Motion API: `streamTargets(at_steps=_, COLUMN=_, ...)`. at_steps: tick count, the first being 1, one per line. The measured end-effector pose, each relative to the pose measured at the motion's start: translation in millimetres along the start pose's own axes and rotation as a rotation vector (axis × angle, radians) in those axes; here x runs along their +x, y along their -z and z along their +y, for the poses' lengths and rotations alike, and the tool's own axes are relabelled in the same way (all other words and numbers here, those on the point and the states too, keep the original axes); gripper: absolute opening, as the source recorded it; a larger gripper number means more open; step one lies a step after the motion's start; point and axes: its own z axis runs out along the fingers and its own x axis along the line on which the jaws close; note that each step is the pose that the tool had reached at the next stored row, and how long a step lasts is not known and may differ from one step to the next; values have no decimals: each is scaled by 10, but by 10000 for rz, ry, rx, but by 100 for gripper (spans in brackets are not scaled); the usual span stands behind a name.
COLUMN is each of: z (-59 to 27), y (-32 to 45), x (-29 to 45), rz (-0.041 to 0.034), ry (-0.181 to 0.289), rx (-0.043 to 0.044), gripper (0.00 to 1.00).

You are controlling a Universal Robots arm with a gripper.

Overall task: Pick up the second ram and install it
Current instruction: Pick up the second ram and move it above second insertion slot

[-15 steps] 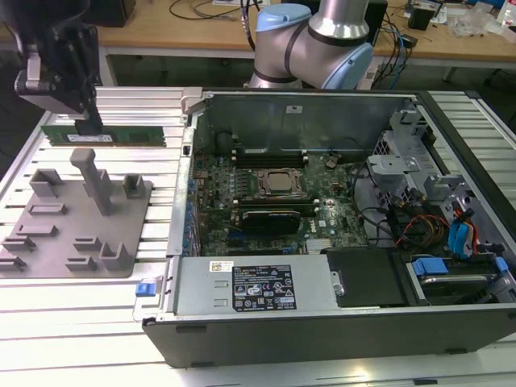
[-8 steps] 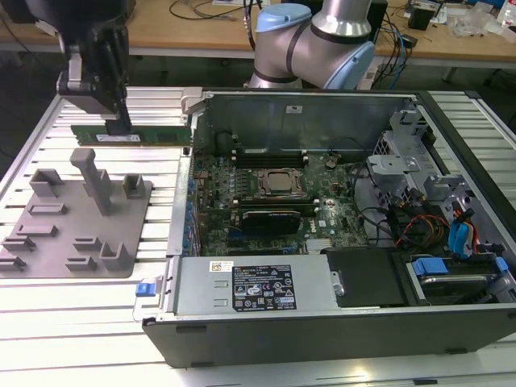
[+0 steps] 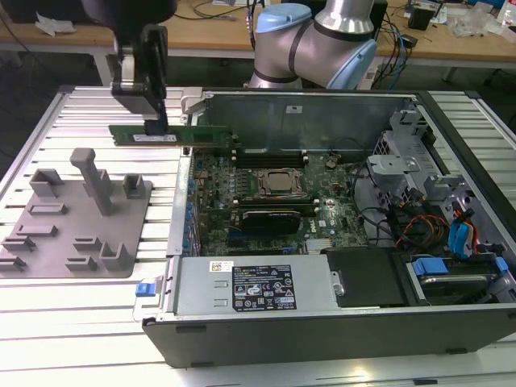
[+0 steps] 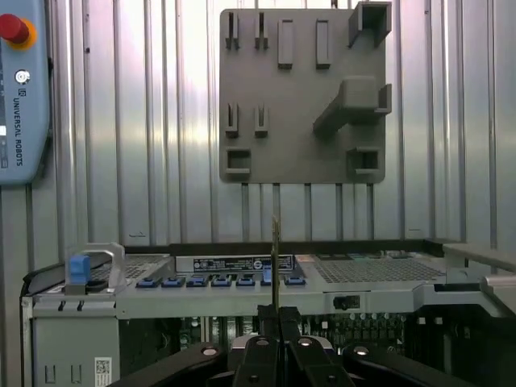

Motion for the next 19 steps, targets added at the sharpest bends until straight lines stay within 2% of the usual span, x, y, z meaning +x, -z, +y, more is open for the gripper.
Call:
streamTargets(at_steps=3, z=-100, y=1, x=-2, rz=0, ry=0, rx=0, gripper=9)
streamTargets(at_steps=7, z=-320, y=2, x=-7, rz=0, ry=1, rx=1, gripper=9)
streamTargets(at_steps=16, z=-600, y=3, x=-13, rz=0, ry=-1, rx=0, gripper=9)
streamTargets(at_steps=17, z=-657, y=3, x=-14, rz=0, ry=1, rx=0, gripper=9)
streamTargets(at_steps=19, z=-719, y=3, x=-15, rz=0, ry=-1, rx=0, gripper=9)
